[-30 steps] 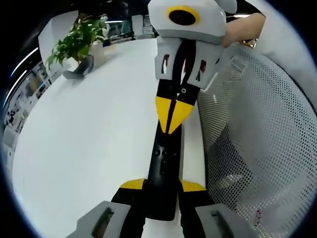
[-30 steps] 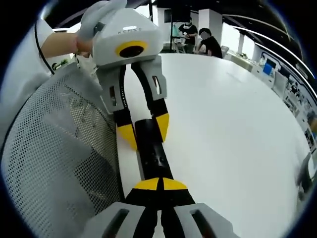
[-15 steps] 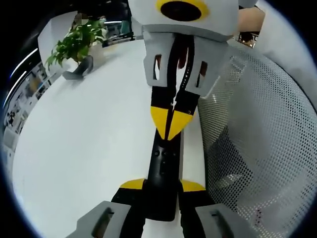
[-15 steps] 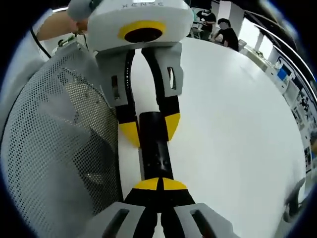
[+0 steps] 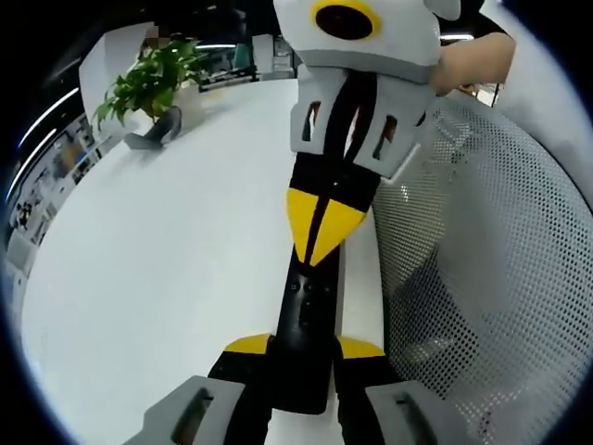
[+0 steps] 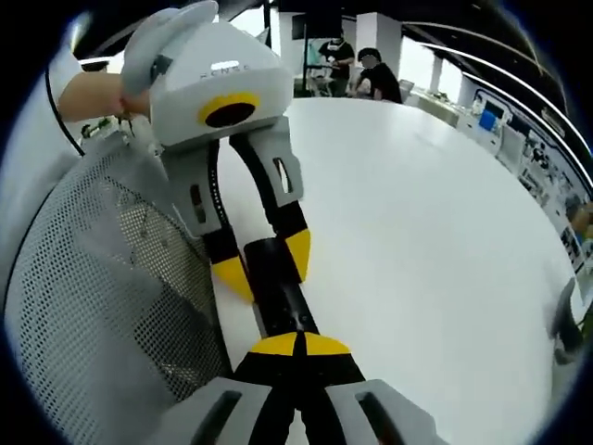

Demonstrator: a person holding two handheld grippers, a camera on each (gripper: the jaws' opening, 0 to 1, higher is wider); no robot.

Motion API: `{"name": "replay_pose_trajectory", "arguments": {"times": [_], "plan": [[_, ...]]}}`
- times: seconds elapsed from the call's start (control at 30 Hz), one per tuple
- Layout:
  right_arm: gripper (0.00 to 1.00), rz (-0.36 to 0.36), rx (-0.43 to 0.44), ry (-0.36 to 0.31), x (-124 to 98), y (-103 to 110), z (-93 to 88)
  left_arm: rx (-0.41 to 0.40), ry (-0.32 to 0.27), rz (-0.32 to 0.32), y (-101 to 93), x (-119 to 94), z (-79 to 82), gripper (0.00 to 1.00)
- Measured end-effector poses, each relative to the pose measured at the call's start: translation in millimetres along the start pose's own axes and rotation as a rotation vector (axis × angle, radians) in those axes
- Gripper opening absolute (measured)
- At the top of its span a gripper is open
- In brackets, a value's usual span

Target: Press the specified remote control buttons in sequence, fully releasing each button before pressing the next.

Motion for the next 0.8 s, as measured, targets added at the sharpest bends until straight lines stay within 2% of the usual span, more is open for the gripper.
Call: {"name": "replay_pose_trajectory", "arguments": {"times": [0.03, 0.07, 0.1, 0.23, 0.33, 0.47, 0.5, 0.63, 0.8], "plan": [[0.0, -0.001, -0.016, 0.025, 2.6, 0.7, -2.8, 0.001, 0.0, 0.0, -0.3, -0.2, 0.2, 0.24], [0.0, -0.013, -0.027, 0.011, 2.8, 0.3, 0.6, 0.002, -0.001, 0.0, -0.5, -0.3, 0.2, 0.24], [0.0, -0.005, -0.006, 0.025, 1.6, 0.6, 0.5, 0.001, -0.003, 0.0, -0.5, -0.4, 0.2, 0.24], [0.0, -0.016, -0.042, 0.058, 3.1, 1.3, 0.2, 0.0, -0.021, 0.001, -0.8, -1.0, -0.3, 0.24], [0.0, -0.018, -0.022, 0.081, 4.0, -0.5, 0.6, 0.001, -0.038, 0.001, -0.8, -1.7, -0.8, 0.24], [0.0, -0.077, 0.0, 0.107, 4.4, 0.6, 0.6, 0.008, -0.076, -0.003, -0.1, -2.3, -1.8, 0.24], [0.0, -0.107, -0.019, 0.113, 4.3, 1.0, 0.6, 0.006, -0.089, -0.003, 0.0, -2.0, -1.9, 0.24], [0.0, -0.165, -0.022, 0.089, 3.7, 2.4, -0.7, 0.005, -0.119, -0.003, 0.3, -1.7, -2.2, 0.24], [0.0, -0.194, 0.013, 0.03, -0.4, 3.2, -0.2, 0.016, -0.155, -0.011, 0.3, -1.2, -2.9, 0.24]]}}
Point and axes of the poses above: the point that each gripper's makers call its tool centre point, and the gripper's own axes: x roughly forward along the fingers, y roughly to its left, z roughly out of its top, the point moved 2 cm from there along -x, roughly backward along the fingers, and after that the axes turned 3 degrees about y, right-handed, at the moved point
